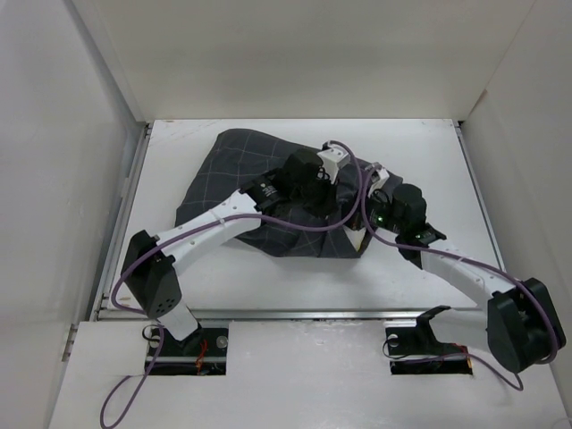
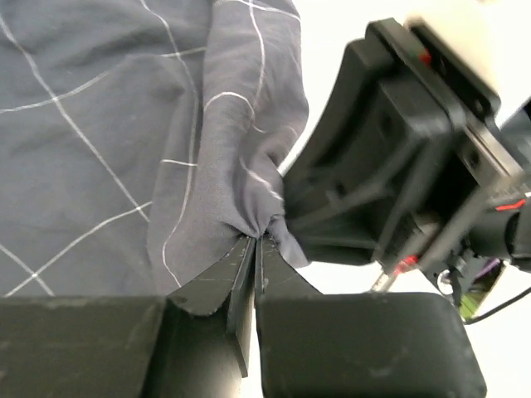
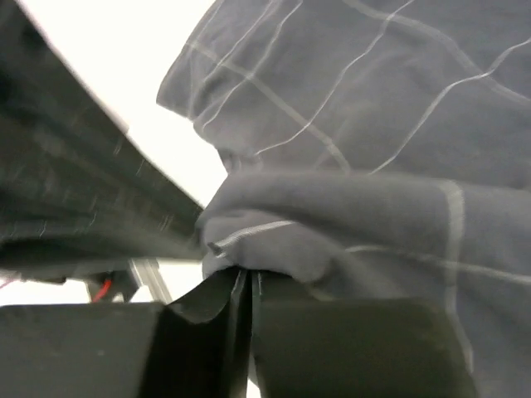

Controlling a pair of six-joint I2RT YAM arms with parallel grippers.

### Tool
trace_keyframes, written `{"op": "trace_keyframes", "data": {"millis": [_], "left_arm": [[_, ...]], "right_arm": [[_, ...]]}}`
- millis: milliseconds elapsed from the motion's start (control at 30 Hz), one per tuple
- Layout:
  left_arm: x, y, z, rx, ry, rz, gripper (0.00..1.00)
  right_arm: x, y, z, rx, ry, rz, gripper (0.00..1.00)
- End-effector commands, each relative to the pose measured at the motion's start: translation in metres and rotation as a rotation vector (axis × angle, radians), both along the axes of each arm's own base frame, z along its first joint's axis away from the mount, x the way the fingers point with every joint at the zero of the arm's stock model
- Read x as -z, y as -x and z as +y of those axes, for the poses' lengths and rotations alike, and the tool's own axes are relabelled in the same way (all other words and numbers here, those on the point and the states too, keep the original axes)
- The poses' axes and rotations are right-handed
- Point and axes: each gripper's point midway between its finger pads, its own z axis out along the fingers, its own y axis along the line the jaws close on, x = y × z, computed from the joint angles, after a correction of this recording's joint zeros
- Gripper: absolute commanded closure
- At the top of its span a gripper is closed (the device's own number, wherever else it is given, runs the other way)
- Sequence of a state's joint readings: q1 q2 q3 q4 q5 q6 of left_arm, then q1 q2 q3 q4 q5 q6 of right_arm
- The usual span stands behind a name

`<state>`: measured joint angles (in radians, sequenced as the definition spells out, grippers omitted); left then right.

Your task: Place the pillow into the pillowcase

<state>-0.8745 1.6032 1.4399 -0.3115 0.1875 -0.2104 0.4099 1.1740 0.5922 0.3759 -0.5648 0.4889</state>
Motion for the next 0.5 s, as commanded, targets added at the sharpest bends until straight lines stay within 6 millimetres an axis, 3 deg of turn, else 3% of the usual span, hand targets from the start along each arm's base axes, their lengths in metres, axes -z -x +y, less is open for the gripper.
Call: {"op": "trace_keyframes", "data": {"millis": [0,33,67,100,133,167,200,267,300,467], "left_arm": [[-0.007,0.028,-0.009,0.085,0.049,0.064,1.00],[-0.007,0.021,-0.005,0.061,0.045,0.057,1.00],[-0.015,0.017,-0.004,0.043,0.052,0.034,0.59],[-0.018,0.010,0.002,0.014,0.052,0.019,0.49],[-0.014,0.002,0.009,-0.017,0.040,0.017,0.46],[-0.016,-0.004,0.014,-0.048,0.047,0.009,0.40],[-0.011,-0.013,0.022,-0.085,0.030,0.006,0.02],[-0.005,-0.031,0.040,-0.150,0.035,0.012,0.00],[0.000,-0.039,0.047,-0.184,0.034,0.015,0.00],[0.033,-0.077,0.097,-0.331,0.023,0.064,0.00]], "right_arm": [[-0.063,-0.027,0.002,0.055,-0.064,-0.209,1.00],[-0.048,-0.028,-0.001,0.065,-0.019,-0.156,1.00],[-0.047,-0.027,-0.004,0.078,0.003,-0.137,1.00],[-0.046,-0.028,-0.013,0.125,0.041,-0.130,1.00],[-0.038,-0.028,-0.019,0.155,0.079,-0.096,1.00],[-0.017,-0.021,-0.032,0.202,0.161,0.024,1.00],[-0.012,-0.019,-0.043,0.236,0.220,0.043,1.00],[0.006,-0.017,-0.066,0.334,0.320,0.113,1.00],[0.021,-0.004,-0.075,0.340,0.374,0.183,1.00],[0.024,0.017,-0.089,0.368,0.402,0.263,1.00]]}}
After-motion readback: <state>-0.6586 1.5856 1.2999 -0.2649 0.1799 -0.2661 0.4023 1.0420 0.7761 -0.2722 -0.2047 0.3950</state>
